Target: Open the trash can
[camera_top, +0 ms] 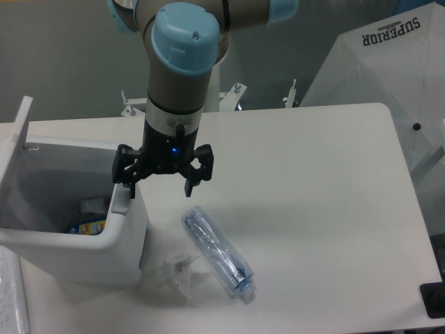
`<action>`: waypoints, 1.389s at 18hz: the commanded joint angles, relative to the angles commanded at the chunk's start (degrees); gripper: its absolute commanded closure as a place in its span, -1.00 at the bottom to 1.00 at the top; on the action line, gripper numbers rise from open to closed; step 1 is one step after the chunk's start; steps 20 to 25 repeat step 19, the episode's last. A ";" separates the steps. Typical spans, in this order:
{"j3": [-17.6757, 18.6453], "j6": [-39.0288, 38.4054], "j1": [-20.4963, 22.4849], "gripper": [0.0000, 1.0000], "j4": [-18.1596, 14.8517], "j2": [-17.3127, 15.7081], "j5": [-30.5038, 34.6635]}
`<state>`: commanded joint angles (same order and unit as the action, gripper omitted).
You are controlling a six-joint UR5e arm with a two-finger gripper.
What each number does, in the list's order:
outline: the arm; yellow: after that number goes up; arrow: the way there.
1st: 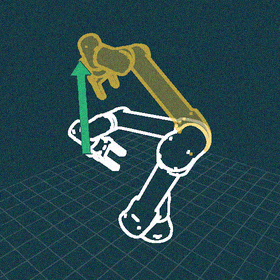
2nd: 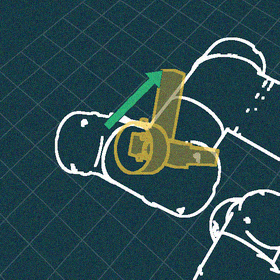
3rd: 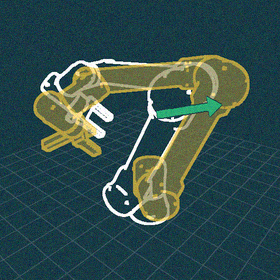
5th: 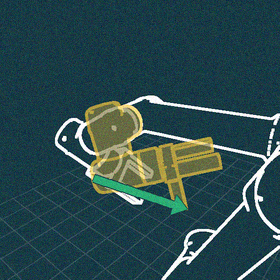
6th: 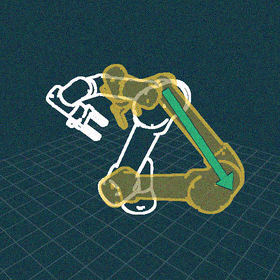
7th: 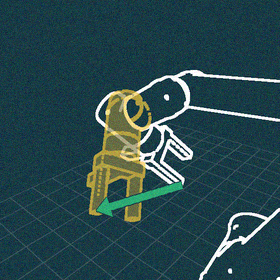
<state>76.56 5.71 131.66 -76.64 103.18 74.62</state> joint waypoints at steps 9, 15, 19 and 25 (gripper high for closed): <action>-0.27 0.35 7.81 -1.00 6.33 0.09 12.13; -0.09 13.08 14.58 -1.00 6.33 0.70 12.48; -0.18 18.89 16.35 -1.00 6.33 0.61 12.57; -0.18 18.89 16.35 -1.00 6.33 0.61 12.57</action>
